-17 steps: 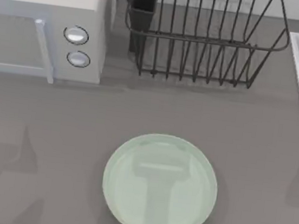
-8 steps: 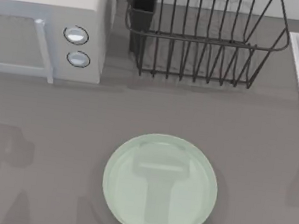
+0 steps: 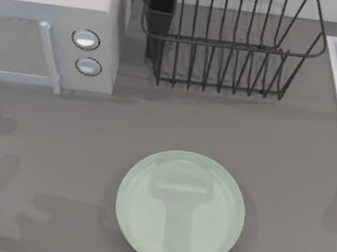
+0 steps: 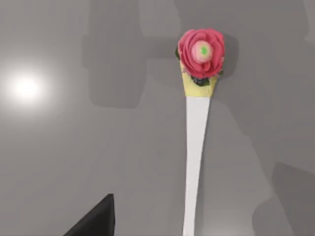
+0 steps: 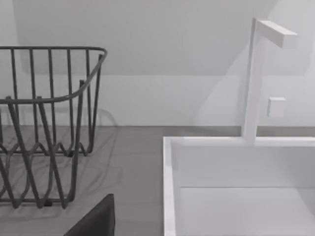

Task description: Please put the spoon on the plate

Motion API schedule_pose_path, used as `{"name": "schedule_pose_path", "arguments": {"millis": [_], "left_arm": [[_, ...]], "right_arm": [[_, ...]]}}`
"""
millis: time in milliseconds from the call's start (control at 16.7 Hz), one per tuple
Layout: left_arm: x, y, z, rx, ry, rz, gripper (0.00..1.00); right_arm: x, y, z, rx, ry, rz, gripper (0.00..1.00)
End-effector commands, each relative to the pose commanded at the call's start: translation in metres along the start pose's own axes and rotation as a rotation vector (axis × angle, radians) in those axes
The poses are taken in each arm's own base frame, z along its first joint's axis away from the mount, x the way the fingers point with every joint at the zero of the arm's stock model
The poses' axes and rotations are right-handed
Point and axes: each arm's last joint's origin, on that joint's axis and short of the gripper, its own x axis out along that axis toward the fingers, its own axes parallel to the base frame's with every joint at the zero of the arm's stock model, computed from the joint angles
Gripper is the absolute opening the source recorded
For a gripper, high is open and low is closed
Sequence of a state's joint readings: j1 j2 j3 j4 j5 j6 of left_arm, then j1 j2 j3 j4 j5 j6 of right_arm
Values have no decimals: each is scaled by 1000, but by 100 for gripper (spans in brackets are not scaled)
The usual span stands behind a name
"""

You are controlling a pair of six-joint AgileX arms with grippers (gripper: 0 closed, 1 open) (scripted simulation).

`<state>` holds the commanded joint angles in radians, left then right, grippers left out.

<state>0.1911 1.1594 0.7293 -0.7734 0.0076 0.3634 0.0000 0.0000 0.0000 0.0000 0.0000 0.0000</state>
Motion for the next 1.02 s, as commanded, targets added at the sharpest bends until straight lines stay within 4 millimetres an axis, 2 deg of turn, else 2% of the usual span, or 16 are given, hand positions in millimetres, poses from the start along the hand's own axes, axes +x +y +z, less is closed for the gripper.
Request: {"name": "schedule_pose_path", "arguments": {"millis": [180, 420, 840, 1020], "left_arm": [[14, 18, 20, 25, 189, -65, 100], [27, 35, 36, 44, 318, -122, 100], [30, 37, 39, 50, 336, -132, 100], [47, 36, 35, 47, 340, -133, 100]], "right_arm": [[0, 0, 0, 0, 0, 0, 100], [0, 0, 0, 0, 0, 0, 100], [0, 0, 0, 0, 0, 0, 100], [0, 0, 0, 0, 0, 0, 100]]}}
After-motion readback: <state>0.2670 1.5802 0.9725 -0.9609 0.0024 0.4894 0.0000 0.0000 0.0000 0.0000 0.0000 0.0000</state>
